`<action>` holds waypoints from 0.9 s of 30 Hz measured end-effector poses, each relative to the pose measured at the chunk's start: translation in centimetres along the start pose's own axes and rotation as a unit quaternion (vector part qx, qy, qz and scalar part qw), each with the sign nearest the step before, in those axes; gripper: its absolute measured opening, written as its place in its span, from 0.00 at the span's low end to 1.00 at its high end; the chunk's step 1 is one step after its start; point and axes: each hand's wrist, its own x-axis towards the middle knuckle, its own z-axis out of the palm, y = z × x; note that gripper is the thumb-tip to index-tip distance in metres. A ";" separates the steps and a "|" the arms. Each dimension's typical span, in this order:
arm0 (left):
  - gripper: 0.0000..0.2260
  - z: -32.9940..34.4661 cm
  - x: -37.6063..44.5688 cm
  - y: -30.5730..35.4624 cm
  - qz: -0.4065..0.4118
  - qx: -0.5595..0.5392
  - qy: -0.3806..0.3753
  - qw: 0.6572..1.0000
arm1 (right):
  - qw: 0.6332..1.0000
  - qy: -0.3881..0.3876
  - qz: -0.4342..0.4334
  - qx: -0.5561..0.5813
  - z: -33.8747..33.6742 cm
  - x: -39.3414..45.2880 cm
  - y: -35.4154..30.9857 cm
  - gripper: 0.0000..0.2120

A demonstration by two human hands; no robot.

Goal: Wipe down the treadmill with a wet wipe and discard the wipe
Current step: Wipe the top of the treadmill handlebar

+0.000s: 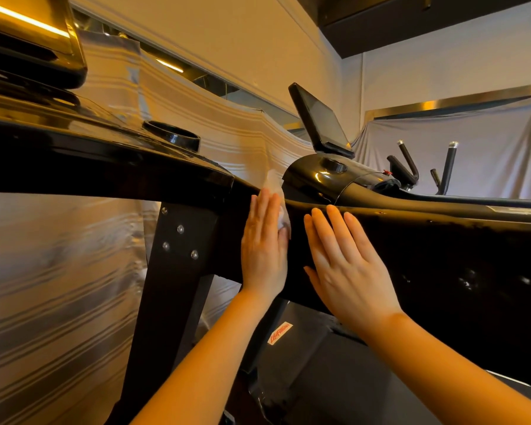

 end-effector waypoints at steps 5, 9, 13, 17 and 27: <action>0.30 0.6 -0.9 0.9 -0.124 -0.039 -0.014 0.991 | 1.000 0.001 0.004 0.000 -0.1 0.1 -0.1 0.37; 0.25 0.2 -2.6 1.2 -0.112 -0.025 -0.017 0.993 | 1.000 0.005 0.007 0.005 -0.2 0.0 -0.1 0.37; 0.26 0.4 -1.9 1.8 -0.099 -0.061 0.029 0.993 | 1.000 0.010 0.007 0.008 -0.2 0.1 -0.1 0.36; 0.27 0.7 -1.6 2.4 -0.115 -0.151 0.044 0.981 | 1.000 0.017 0.003 0.005 -0.1 0.1 -0.2 0.36; 0.25 1.0 -3.2 1.5 -0.065 -0.127 0.063 0.988 | 1.000 0.021 0.003 0.003 0.0 0.1 -0.2 0.36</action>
